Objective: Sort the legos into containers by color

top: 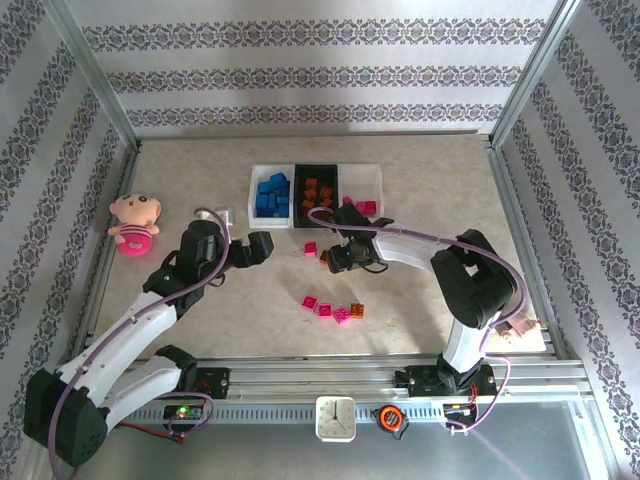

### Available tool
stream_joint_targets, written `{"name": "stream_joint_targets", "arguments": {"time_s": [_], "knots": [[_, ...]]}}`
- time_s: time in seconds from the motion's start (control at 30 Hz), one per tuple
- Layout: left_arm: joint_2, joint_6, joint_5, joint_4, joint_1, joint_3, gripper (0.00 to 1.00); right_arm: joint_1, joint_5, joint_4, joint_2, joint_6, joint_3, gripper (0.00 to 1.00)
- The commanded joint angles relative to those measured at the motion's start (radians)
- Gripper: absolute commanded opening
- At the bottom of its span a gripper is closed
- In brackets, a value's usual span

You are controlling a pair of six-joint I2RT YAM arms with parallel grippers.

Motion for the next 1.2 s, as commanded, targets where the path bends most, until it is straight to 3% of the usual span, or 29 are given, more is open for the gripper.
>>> {"name": "stream_joint_targets", "arguments": {"time_s": [0.0, 0.27, 0.5, 0.63, 0.83, 1.03, 1.17], "knots": [[-0.05, -0.042, -0.02, -0.053, -0.008, -0.049, 1.0, 0.015, 0.03, -0.026, 0.037, -0.031, 0.047, 0.52], [-0.107, -0.06, -0.023, -0.056, -0.008, -0.123, 1.0, 0.003, 0.002, -0.043, -0.032, -0.026, 0.031, 0.29], [-0.107, -0.086, 0.017, -0.001, -0.008, -0.2, 1.0, -0.096, -0.039, -0.031, -0.271, 0.009, 0.034, 0.25], [-0.08, -0.09, 0.045, 0.019, -0.01, -0.21, 1.0, -0.161, 0.012, -0.027, -0.219, 0.019, 0.136, 0.25], [-0.025, -0.071, 0.066, 0.002, -0.034, -0.199, 0.98, -0.223, 0.1, -0.048, -0.003, 0.036, 0.335, 0.26], [-0.006, -0.05, 0.075, -0.004, -0.067, -0.201, 0.98, -0.233, 0.157, -0.114, 0.167, 0.048, 0.519, 0.34], [0.035, -0.027, 0.087, 0.001, -0.1, -0.187, 0.98, -0.24, 0.168, -0.144, 0.219, 0.071, 0.589, 0.56]]}}
